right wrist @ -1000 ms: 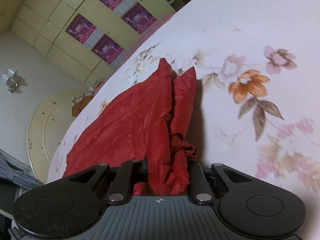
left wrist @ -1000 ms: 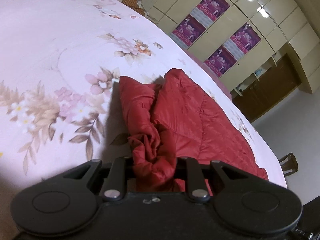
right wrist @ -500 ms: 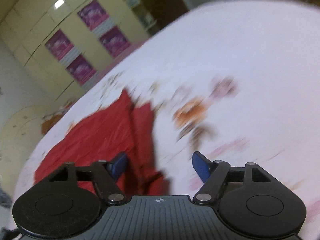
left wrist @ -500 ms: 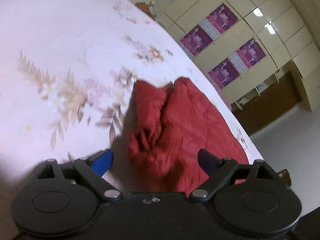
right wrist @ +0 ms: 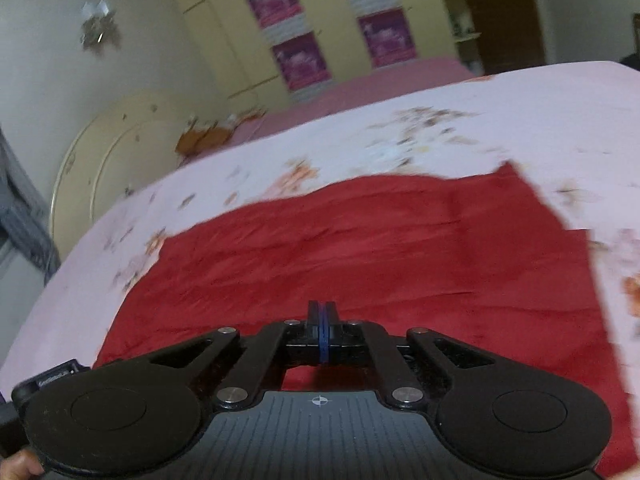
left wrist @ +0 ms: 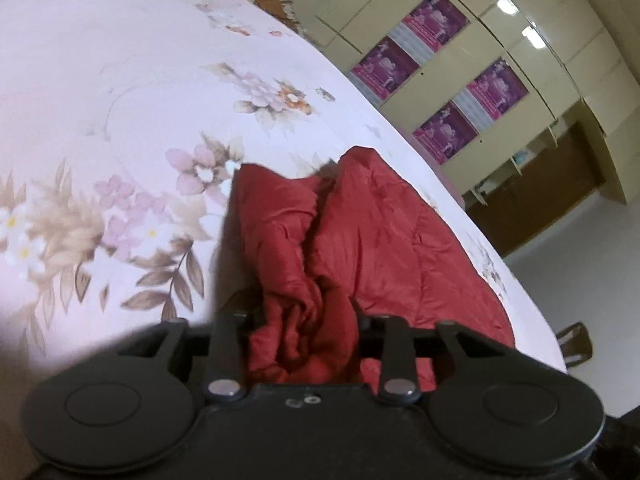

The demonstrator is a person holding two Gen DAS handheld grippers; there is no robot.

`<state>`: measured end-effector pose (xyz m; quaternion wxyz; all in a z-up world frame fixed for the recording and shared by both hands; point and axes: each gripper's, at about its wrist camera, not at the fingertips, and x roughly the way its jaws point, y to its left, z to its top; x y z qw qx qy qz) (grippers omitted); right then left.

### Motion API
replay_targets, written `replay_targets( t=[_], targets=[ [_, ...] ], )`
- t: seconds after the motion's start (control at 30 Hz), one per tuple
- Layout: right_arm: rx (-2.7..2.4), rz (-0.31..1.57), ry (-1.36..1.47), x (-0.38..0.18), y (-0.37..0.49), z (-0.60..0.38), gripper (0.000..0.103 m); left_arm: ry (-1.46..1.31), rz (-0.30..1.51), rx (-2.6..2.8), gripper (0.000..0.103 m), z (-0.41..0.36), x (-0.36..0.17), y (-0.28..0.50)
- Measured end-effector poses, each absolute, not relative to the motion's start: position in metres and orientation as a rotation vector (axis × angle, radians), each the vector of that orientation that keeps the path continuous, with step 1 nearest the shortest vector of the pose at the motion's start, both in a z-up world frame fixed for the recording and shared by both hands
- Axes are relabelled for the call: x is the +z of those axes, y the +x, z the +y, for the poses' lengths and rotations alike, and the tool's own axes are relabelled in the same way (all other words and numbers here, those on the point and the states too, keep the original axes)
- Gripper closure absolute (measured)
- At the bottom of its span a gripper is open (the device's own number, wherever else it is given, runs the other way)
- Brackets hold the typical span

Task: Fold large clothes
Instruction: 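Grasp the folded jacket edge with both tools and lift it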

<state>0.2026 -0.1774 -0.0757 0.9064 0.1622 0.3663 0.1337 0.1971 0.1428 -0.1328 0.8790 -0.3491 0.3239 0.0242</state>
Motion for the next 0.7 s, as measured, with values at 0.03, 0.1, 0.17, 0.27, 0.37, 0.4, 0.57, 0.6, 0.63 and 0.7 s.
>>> replay_targets(
  t=[0.03, 0.1, 0.17, 0.27, 0.37, 0.4, 0.57, 0.6, 0.63, 0.7],
  targets=[
    [0.28, 0.765, 0.321, -0.08, 0.205, -0.172, 0.103, -0.713, 0.672, 0.043, 0.078, 0.142, -0.129, 0.197],
    [0.287, 0.788, 0.297, -0.088, 0.212, -0.163, 0.103, -0.678, 0.66, 0.03, 0.081, 0.139, -0.124, 0.195],
    [0.278, 0.809, 0.291, -0.103, 0.216, -0.158, 0.103, -0.66, 0.648, 0.017, 0.082, 0.138, -0.119, 0.193],
    [0.265, 0.857, 0.268, -0.124, 0.219, -0.153, 0.103, -0.545, 0.567, -0.031, 0.083, 0.124, -0.095, 0.186],
    [0.255, 0.867, 0.294, -0.137, 0.224, -0.152, 0.103, -0.464, 0.495, -0.099, 0.083, 0.106, -0.067, 0.181],
    [0.255, 0.869, 0.293, -0.137, 0.224, -0.152, 0.103, -0.43, 0.489, -0.107, 0.083, 0.099, -0.061, 0.182],
    [0.283, 0.862, 0.392, -0.11, 0.213, -0.177, 0.103, -0.407, 0.512, -0.111, 0.083, 0.086, -0.044, 0.19],
    [0.308, 0.863, 0.407, -0.1, 0.205, -0.186, 0.103, -0.416, 0.521, -0.116, 0.083, 0.086, -0.042, 0.191],
    [0.331, 0.87, 0.412, -0.094, 0.197, -0.192, 0.103, -0.414, 0.523, -0.119, 0.083, 0.084, -0.038, 0.191],
    [0.371, 0.909, 0.426, -0.088, 0.185, -0.202, 0.103, -0.387, 0.517, -0.124, 0.083, 0.076, -0.031, 0.191]
  ],
)
